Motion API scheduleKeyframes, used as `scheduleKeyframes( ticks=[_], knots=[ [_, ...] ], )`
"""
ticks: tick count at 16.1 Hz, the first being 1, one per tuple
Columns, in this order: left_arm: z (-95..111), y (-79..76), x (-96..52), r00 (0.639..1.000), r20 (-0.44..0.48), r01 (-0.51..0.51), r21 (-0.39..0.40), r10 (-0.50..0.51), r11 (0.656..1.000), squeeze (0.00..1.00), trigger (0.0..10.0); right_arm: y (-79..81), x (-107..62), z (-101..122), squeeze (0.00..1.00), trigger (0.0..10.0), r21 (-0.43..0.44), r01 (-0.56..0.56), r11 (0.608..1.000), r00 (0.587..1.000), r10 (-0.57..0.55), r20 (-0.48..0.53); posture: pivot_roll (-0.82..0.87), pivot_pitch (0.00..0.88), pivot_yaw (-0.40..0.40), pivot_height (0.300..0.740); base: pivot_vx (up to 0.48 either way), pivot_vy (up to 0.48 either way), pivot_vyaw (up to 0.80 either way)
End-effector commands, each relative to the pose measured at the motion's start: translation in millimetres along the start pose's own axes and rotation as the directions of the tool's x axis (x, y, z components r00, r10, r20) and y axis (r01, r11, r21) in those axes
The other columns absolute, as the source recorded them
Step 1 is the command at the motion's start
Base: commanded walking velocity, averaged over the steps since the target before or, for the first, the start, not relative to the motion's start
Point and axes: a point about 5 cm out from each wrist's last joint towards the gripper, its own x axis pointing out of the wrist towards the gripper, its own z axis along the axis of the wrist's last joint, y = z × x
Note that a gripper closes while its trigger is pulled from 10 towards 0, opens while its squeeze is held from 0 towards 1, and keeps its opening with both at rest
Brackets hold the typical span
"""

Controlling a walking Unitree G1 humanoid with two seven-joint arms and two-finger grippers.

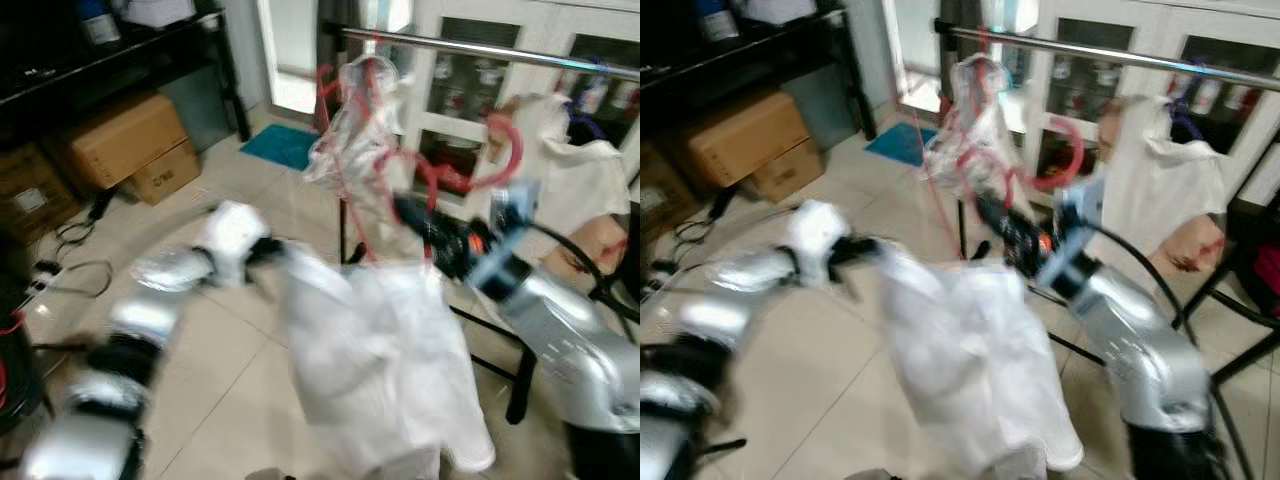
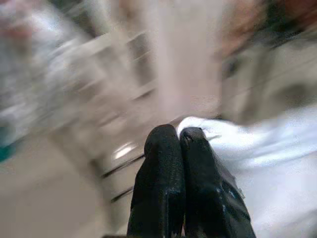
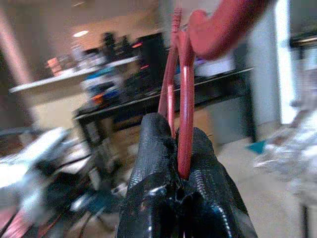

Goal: Hang hanger

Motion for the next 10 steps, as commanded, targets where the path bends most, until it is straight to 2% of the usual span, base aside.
scheduleKeyframes(
  ticks=[1, 2, 3, 4, 5, 6, 7, 8, 9, 10],
  knots=[
    [22, -4.7, -0.1, 0.993, 0.075, 0.09, 0.013, -0.091, 0.996, 0.0, 0.0, -10.5, 1.1, -2, 0.0, 0.0, -0.014, 0.131, 0.991, 0.991, -0.131, 0.026, -0.1, 0.0, 0.108, 0.74, 0.0, 0.0, 0.0],
    [28, -21.4, 4.7, 0.972, 0.097, 0.215, -0.004, -0.213, 0.977, 0.0, 0.0, -21.1, 4.0, -3, 0.0, 0.0, 0.006, 0.276, 0.961, 0.958, -0.276, 0.079, -0.1, 0.0, 0.108, 0.74, 0.0, 0.0, 0.0],
    [29, -29.5, 5.3, 0.958, 0.101, 0.27, -0.016, -0.268, 0.963, 0.0, 0.0, -29.9, 2.7, -1, 0.0, 0.0, 0.017, 0.386, 0.922, 0.915, -0.385, 0.117, -0.1, 0.0, 0.108, 0.74, 0.0, 0.0, 0.0],
    [28, -33.5, 3.7, 0.953, 0.095, 0.292, -0.019, -0.289, 0.956, 0.0, 0.0, -34.2, 1.1, 0, 0.0, 0.0, 0.026, 0.422, 0.906, 0.897, -0.422, 0.135, -0.11, 0.0, 0.109, 0.74, 0.0, 0.0, 0.0],
    [25, -35.4, 0.7, 0.958, 0.089, 0.276, -0.021, -0.273, 0.961, 0.0, 0.0, -40.0, -1.6, 1, 0.0, 0.0, 0.031, 0.468, 0.883, 0.871, -0.467, 0.151, -0.11, 0.0, 0.11, 0.74, 0.0, 0.0, 0.0],
    [17, -29.1, -6.0, 0.987, 0.069, 0.146, -0.027, -0.144, 0.989, 0.0, 0.0, -43.8, -5.7, -5, 0.0, 0.0, -0.021, 0.511, 0.86, 0.856, -0.506, 0.103, -0.11, 0.0, 0.11, 0.74, 0.0, 0.0, 0.0],
    [14, -26.8, -9.6, 0.994, 0.062, 0.089, -0.036, -0.086, 0.995, 0.0, 0.0, -44.6, -7.5, -9, 0.0, 0.0, -0.052, 0.53, 0.846, 0.847, -0.526, 0.079, -0.11, 0.0, 0.109, 0.74, 0.0, 0.0, 0.0],
    [9, -21.5, -19.0, 0.996, 0.058, -0.066, -0.075, 0.07, 0.995, 0.0, 0.0, -45.0, -12.8, -26, 0.0, 10.0, -0.101, 0.565, 0.819, 0.82, -0.571, -0.035, -0.11, 0.0, 0.105, 0.74, 0.0, 0.0, 0.0],
    [2, -12.7, -30.6, 0.952, 0.051, -0.293, -0.142, 0.303, 0.945, 0.0, 7.8, -36.9, -21.3, -41, 0.0, 10.0, -0.129, 0.55, 0.825, 0.819, -0.563, -0.107, -0.11, 0.0, 0.092, 0.74, 0.0, 0.0, 0.0],
    [-3, -8.8, -37.5, 0.903, 0.037, -0.413, -0.192, 0.427, 0.89, 0.0, 10.0, -32.8, -27.8, -48, 0.0, 10.0, -0.146, 0.557, 0.818, 0.809, -0.574, -0.128, -0.11, 0.0, 0.081, 0.74, 0.0, 0.0, -0.56]
  ],
)
